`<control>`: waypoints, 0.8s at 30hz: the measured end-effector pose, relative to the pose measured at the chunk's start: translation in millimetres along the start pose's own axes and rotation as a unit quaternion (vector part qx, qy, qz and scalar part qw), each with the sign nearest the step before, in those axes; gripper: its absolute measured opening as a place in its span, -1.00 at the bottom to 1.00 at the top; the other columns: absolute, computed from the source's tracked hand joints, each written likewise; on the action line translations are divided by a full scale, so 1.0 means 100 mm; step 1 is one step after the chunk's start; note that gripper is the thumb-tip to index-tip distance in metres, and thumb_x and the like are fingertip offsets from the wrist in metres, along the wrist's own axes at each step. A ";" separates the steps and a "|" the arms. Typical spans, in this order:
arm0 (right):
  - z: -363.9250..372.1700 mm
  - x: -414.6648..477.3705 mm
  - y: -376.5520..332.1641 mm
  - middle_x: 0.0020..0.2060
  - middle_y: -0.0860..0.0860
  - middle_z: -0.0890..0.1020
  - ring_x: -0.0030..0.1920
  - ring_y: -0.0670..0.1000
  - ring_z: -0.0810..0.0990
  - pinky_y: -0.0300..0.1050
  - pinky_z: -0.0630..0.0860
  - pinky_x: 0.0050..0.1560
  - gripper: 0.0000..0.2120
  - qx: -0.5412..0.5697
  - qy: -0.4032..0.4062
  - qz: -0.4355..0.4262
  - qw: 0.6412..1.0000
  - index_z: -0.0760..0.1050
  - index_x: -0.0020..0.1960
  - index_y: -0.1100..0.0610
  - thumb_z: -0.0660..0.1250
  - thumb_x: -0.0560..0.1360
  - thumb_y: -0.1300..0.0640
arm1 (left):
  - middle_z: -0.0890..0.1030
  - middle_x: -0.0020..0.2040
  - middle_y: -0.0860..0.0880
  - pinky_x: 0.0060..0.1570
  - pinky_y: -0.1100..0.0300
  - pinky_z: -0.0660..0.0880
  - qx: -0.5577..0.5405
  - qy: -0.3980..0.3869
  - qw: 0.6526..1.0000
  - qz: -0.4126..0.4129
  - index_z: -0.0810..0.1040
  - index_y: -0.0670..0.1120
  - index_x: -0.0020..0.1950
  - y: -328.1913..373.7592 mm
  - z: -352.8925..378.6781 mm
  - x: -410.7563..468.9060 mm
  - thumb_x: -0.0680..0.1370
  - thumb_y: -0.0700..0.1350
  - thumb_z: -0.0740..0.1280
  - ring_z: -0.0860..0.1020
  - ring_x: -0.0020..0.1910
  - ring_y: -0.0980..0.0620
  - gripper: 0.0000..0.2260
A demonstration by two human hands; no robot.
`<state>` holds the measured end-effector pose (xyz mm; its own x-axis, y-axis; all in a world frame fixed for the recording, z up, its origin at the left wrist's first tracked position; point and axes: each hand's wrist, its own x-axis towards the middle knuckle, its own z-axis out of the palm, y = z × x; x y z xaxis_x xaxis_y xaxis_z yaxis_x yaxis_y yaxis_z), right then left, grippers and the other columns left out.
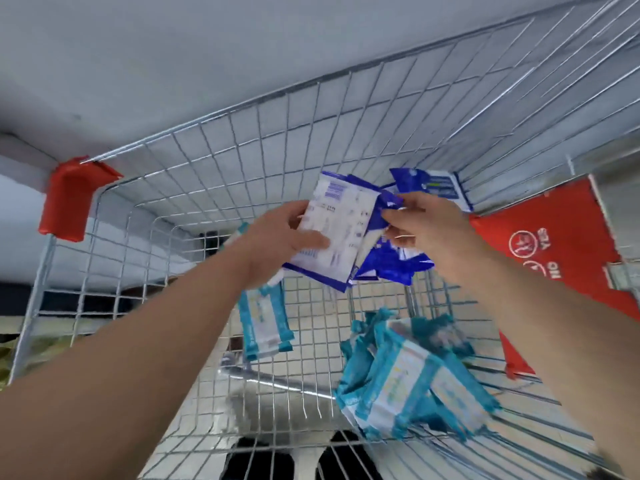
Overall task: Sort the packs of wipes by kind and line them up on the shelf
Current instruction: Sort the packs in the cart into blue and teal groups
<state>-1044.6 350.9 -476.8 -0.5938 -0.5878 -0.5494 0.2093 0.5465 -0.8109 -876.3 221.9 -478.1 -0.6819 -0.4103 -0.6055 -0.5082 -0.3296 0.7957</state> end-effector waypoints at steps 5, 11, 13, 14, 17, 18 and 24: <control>-0.59 0.07 0.02 -0.31 0.09 0.53 -0.53 -0.09 0.56 -0.22 0.52 -0.49 -0.86 0.027 0.104 0.026 0.994 0.39 -0.03 0.15 0.23 0.52 0.37 | 0.68 -0.02 -0.10 -0.07 0.12 0.62 -0.047 0.029 0.998 0.026 0.54 -0.13 0.21 0.22 0.60 0.42 0.43 -0.44 0.35 0.66 -0.09 -0.07 -0.60; -0.87 0.19 0.17 -0.08 0.09 0.59 -0.17 0.06 0.62 -0.05 0.61 -0.24 -0.63 -0.054 0.155 -0.021 0.986 0.37 0.26 0.15 0.22 0.48 0.35 | 0.66 0.01 -0.05 -0.04 0.14 0.61 0.060 0.093 0.988 0.105 0.52 -0.12 0.25 0.28 1.16 0.91 0.38 -0.23 0.54 0.64 -0.08 0.04 -0.53; -0.89 0.18 0.17 -0.10 0.04 0.57 -0.19 -0.03 0.55 -0.21 0.57 -0.30 -0.77 -0.148 0.136 -0.048 0.979 0.48 0.14 0.17 0.17 0.54 0.34 | 0.67 -0.05 -0.01 -0.11 0.22 0.61 0.146 0.083 0.978 0.127 0.58 -0.09 0.21 0.26 1.31 1.02 0.42 -0.15 0.51 0.63 -0.14 0.06 -0.63; -0.90 0.20 0.19 -0.12 0.06 0.52 -0.25 -0.05 0.49 -0.25 0.55 -0.37 -0.76 -0.169 0.121 -0.053 0.977 0.49 0.16 0.27 0.13 0.56 0.35 | 0.67 -0.09 0.00 -0.13 0.16 0.62 0.177 0.088 0.972 0.131 0.61 -0.08 0.17 0.25 1.37 1.06 0.43 -0.12 0.50 0.63 -0.15 0.03 -0.68; -0.93 0.26 0.24 -0.16 0.04 0.48 -0.36 -0.12 0.40 -0.44 0.32 -0.59 -0.71 -0.185 0.084 -0.057 0.977 0.48 0.19 0.22 0.05 0.60 0.35 | 0.56 -0.24 0.07 -0.14 0.04 0.60 0.221 0.133 0.958 0.125 0.57 -0.06 0.14 0.23 1.46 1.14 0.41 -0.04 0.51 0.59 -0.20 0.01 -0.66; -0.94 0.28 0.24 -0.16 0.02 0.48 -0.38 -0.15 0.40 -0.46 0.29 -0.60 -0.68 -0.179 0.080 -0.057 0.979 0.47 0.25 0.20 0.04 0.61 0.34 | 0.51 -0.25 0.09 -0.16 0.09 0.56 0.236 0.145 0.953 0.125 0.55 -0.06 0.17 0.22 1.47 1.14 0.42 -0.01 0.51 0.55 -0.21 0.03 -0.62; -0.92 0.26 0.27 0.16 0.15 0.55 0.01 0.07 0.53 -0.22 0.44 -0.10 -0.71 -0.290 0.108 -0.094 0.946 0.44 0.29 0.25 0.13 0.60 0.25 | 0.57 -0.07 0.04 -0.11 0.11 0.53 0.273 0.177 0.937 0.126 0.52 -0.05 0.20 0.20 1.33 0.97 0.51 0.13 0.37 0.54 -0.16 0.03 -0.64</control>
<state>-1126.2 405.4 -494.0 -0.7358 -0.6059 -0.3025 -0.3405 0.7171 -0.6081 -1022.3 288.9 -519.1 -0.6482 -0.7046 -0.2889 -0.6142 0.2594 0.7453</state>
